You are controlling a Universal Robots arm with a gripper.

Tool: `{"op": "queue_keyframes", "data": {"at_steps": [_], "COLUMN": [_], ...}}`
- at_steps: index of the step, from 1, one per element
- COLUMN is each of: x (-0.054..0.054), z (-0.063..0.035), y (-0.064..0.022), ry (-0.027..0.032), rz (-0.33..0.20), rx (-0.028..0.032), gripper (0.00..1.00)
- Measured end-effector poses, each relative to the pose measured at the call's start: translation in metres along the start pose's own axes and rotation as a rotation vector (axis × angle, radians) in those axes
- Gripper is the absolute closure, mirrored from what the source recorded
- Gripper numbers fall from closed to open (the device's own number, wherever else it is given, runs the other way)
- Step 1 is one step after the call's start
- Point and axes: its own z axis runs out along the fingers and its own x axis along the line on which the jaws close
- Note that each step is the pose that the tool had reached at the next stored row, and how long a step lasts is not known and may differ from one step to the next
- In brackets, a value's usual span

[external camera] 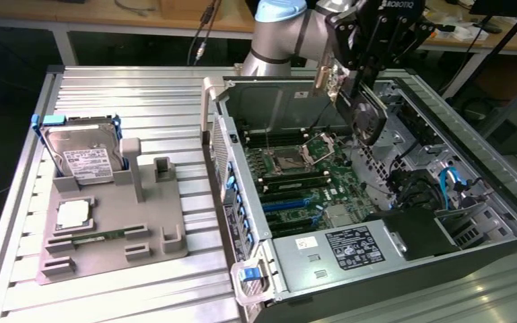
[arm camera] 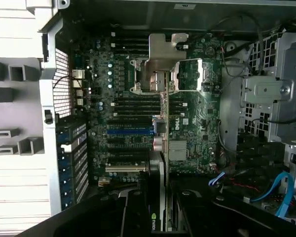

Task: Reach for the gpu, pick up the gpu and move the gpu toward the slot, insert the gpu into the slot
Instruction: 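Pick up the gpu and move the gpu toward the slot, then insert the gpu into the slot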

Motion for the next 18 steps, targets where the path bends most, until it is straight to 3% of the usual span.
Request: {"op": "queue_keyframes", "data": {"at_steps": [3,9,13,18], "x": [-0.01,-0.01,-0.012,-0.012], "z": [0.0009,0.0009,0.0006,0.0006], "y": [-0.0001,0.0005,0.0092,0.0102], "ry": [-0.0001,0.0,0.0,0.0], "rz": [0.0,0.0,0.0,0.0], "rx": [0.0,-0.0001,-0.0001,0.0], "gripper": [0.73,0.73,0.73,0.73]}}
